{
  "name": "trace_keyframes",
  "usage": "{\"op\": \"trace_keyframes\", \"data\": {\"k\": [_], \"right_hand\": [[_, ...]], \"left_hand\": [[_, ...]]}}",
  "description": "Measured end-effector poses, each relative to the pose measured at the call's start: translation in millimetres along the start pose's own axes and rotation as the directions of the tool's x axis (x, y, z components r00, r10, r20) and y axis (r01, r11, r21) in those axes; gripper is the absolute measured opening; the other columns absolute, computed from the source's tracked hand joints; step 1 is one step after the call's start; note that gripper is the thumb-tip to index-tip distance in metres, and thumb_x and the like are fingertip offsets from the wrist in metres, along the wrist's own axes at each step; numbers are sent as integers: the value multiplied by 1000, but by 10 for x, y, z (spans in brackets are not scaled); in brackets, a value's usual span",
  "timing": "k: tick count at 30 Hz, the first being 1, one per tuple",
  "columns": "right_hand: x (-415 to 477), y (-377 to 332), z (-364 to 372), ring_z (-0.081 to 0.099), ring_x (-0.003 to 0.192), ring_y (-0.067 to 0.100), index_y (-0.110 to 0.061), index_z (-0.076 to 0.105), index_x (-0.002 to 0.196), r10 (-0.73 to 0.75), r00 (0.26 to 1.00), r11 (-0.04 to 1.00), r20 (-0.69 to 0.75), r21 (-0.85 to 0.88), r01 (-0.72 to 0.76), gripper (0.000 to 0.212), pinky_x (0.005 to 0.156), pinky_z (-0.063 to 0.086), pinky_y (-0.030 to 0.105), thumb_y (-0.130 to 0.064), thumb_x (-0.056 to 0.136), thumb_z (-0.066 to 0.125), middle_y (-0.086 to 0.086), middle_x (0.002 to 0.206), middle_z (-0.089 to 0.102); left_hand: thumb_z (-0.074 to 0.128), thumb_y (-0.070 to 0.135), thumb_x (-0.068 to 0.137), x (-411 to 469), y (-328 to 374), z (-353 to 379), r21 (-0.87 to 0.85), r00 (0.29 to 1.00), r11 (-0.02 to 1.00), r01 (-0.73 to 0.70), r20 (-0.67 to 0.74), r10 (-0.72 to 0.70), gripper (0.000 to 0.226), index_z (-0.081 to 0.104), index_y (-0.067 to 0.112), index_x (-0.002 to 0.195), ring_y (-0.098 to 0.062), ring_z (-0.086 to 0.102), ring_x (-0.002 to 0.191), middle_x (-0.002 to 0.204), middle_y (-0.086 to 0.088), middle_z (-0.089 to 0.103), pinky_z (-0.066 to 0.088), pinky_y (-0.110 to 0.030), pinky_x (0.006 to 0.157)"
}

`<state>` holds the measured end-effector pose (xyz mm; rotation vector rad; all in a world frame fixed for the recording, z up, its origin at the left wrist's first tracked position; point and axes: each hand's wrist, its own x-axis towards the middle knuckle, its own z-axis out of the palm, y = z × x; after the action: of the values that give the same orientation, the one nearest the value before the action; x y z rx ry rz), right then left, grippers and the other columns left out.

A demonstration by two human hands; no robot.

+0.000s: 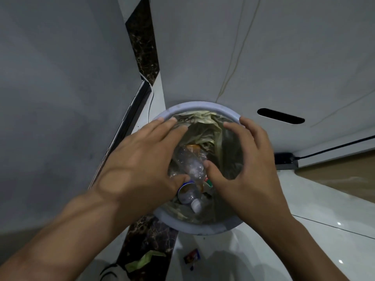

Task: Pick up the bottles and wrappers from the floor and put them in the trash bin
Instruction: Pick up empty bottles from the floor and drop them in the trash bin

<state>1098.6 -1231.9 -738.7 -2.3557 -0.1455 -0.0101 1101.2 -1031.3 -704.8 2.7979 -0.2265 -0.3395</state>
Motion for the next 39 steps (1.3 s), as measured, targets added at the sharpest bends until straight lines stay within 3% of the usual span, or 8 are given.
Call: {"op": "trace_keyframes", "data": {"k": [3,6,11,21,24,28,32,39], "right_hand": [[-35,56,7,26,144,9,-32,45,144,-44,999,995,1,-85,44,76,115,39,41,-40,77,80,-10,155,27],[-124,39,-8,29,145,15,-26,47,144,-51,999,991,2,-123,51,75,115,38,43,-37,78,81,-3,156,31],[-382,-233,-36,36,144,18,-22,59,134,19,1000,996,-19,-85,-20,58,111,39,50,-32,79,75,1,151,43],[-1326,-295,139,34,147,29,-17,51,145,166,980,964,110,-229,-138,76,113,27,65,-28,76,82,9,155,40],[-1667,-381,278,27,151,29,-21,48,148,235,959,953,157,-230,-196,80,122,13,59,-31,77,82,6,160,34],[-1881,-709,294,20,153,29,-24,44,151,336,928,926,163,-238,-293,81,123,9,55,-32,77,77,3,163,29],[-2158,-1287,-176,11,155,25,-29,37,154,523,830,851,193,-166,-497,84,124,9,53,-23,77,72,1,166,21],[-2568,-2269,-1773,14,155,28,-26,37,155,382,859,918,341,-245,-311,86,125,13,48,-19,74,66,5,166,22]], "left_hand": [[61,76,73,-16,-68,59,31,999,999,-23,-31,24,102,18,37,157,-8,4,152,165,14,15,11,-32,121],[56,75,62,-91,-91,112,84,998,996,-37,-44,41,106,37,24,153,-22,26,150,161,-1,33,29,-47,118],[79,56,68,-394,47,234,-41,994,999,-18,-109,14,93,48,14,145,-31,54,125,139,-8,55,49,-49,97],[70,55,79,-1454,-38,435,-74,984,991,107,-133,-116,85,42,19,151,-31,30,148,160,-10,34,27,-63,113],[66,56,80,-1678,66,522,-96,984,986,138,-104,-148,83,43,19,151,-31,27,149,161,-10,32,28,-63,113],[77,43,74,-1804,148,524,0,971,971,237,-1,-237,90,37,27,153,-29,18,152,166,-5,19,10,-61,120],[77,31,79,-2038,330,14,-161,897,883,441,110,-428,92,28,29,156,-29,13,153,166,-5,16,16,-55,121],[66,50,84,-2967,1449,-1335,-81,927,949,303,254,-275,83,27,32,155,-25,15,152,164,-2,23,12,-52,122]]}}
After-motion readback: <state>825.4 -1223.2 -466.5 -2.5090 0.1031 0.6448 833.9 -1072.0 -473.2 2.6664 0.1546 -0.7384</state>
